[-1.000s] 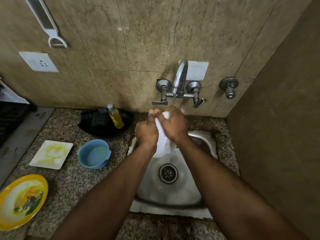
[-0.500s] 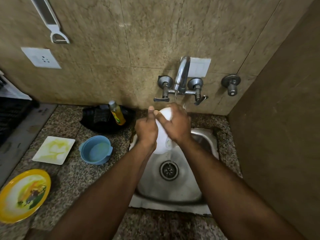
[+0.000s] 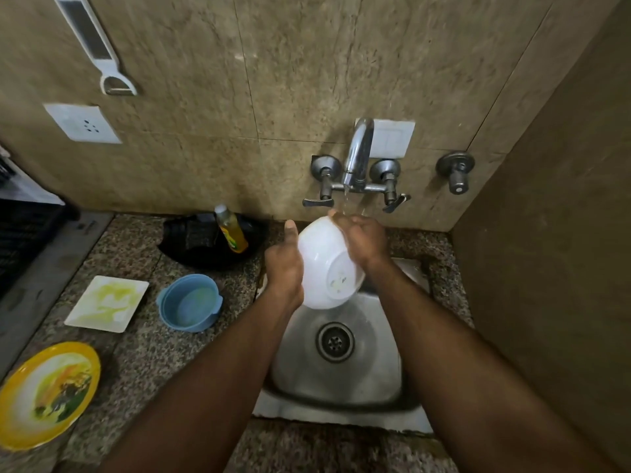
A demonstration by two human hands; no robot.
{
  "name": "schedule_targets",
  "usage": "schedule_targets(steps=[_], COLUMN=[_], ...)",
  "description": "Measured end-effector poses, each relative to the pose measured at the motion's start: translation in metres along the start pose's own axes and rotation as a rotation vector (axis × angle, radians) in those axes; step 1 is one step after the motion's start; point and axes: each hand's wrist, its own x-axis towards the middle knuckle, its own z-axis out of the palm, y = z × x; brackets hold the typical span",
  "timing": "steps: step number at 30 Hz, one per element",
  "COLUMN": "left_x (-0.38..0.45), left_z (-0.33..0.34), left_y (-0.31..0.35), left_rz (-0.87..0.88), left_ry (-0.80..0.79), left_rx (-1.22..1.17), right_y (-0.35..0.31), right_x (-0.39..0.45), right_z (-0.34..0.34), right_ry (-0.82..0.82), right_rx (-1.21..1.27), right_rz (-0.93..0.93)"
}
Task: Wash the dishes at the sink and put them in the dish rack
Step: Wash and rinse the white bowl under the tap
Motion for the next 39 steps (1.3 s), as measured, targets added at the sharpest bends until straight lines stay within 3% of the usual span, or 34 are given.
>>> schedule_targets(steps=[4, 9, 13, 17, 21, 25, 33, 39], left_x=[0.009, 0.012, 0.011, 0.011, 0.017, 0.019, 0.008, 0.016], left_z=[0.0, 0.007, 0.01, 0.018, 0.024, 0.026, 0.025, 0.017], left_y=[0.006, 0.016, 0.014, 0.017, 0.017, 0.008, -0.005, 0.005], left_rz=[-0.012, 0.272, 0.459, 0.577, 0.411, 0.222, 0.113, 0.001], left_ry=[-0.014, 0.159, 0.211, 0.149, 0.111, 0.144, 0.209, 0.27], left_rx=[0.078, 0.364, 0.517, 0.602, 0.527, 0.347, 0.214, 0.026], right_y=[-0.011, -0.038, -0.037, -0.031, -0.021, -0.008, -0.008, -0.01], right_x=[0.001, -0.006, 0.004, 0.012, 0.009, -0.01, 0.02, -0.026], right_z=[-0.004, -0.006, -0.009, -0.012, -0.009, 0.007, -0.008, 0.024], right_ry=[0.082, 0.133, 0.101, 0.046, 0.055, 0.095, 0.101, 0.041], right_rx=[-0.297, -0.524, -0.507, -0.46, -0.291, -0.533, -0.297, -0.704], right_rz=[-0.151, -0.248, -0.348, -0.374, -0.315, -0.354, -0.043, -0.453])
